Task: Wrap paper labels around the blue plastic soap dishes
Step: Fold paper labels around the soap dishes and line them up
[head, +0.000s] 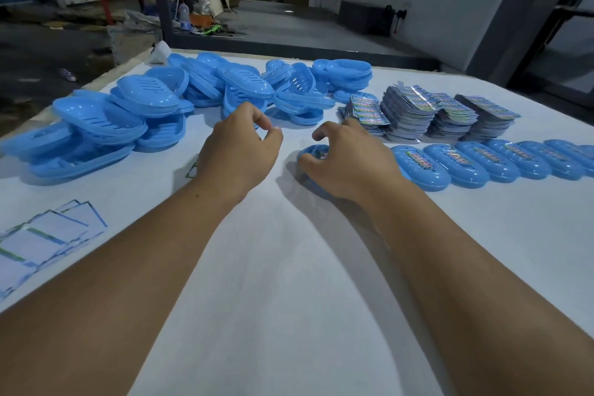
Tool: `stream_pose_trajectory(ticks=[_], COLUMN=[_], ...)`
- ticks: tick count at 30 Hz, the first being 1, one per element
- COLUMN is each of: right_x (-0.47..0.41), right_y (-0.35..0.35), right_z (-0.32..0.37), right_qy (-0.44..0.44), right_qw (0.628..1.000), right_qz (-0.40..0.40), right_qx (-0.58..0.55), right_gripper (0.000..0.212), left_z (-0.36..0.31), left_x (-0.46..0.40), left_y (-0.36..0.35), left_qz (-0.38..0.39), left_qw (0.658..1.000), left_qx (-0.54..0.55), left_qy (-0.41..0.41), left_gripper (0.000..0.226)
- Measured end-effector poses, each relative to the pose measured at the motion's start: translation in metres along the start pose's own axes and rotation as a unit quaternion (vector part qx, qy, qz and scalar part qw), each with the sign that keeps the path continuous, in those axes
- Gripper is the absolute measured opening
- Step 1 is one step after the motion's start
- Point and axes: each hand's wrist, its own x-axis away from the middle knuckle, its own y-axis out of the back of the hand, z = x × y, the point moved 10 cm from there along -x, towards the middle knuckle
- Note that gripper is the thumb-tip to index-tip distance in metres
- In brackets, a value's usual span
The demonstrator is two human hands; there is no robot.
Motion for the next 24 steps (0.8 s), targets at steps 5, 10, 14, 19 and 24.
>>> stream_pose_trajectory(ticks=[5,10,14,19,24], right_x=[0.001,-0.001,0.000,-0.001,-0.001], right_y=[0.005,0.015,0.018,0.016,0.009], right_z=[-0.004,-0.016,-0.026,-0.021,-0.005], right_qy=[-0.013,-0.025,-0.041,-0.029,0.019], right_qw=[1.000,1.000,0.999,0.999,0.998], right_qz=[-0.013,-0.013,-0.012,-0.012,-0.006], right_qx=[0.000,0.008,0.012,0.009,-0.066], right_gripper=[0.049,0.049,0.052,0.054,0.040], left_z=[0.000,0.003,0.004,0.007,0.011], left_x=[0.002,0.003,0.005,0.007,0.011], left_y=[0.001,0.002,0.002,0.003,0.012], left_qz=[0.007,0.012,0.019,0.023,0.008], left_qw=[1.000,1.000,1.000,1.000,0.999], left_qx=[-0.004,0.008,0.007,0.001,-0.030], left_qy=[0.001,0.014,0.017,0.020,0.028], left_gripper=[0.016,0.015,0.015,0.012,0.010])
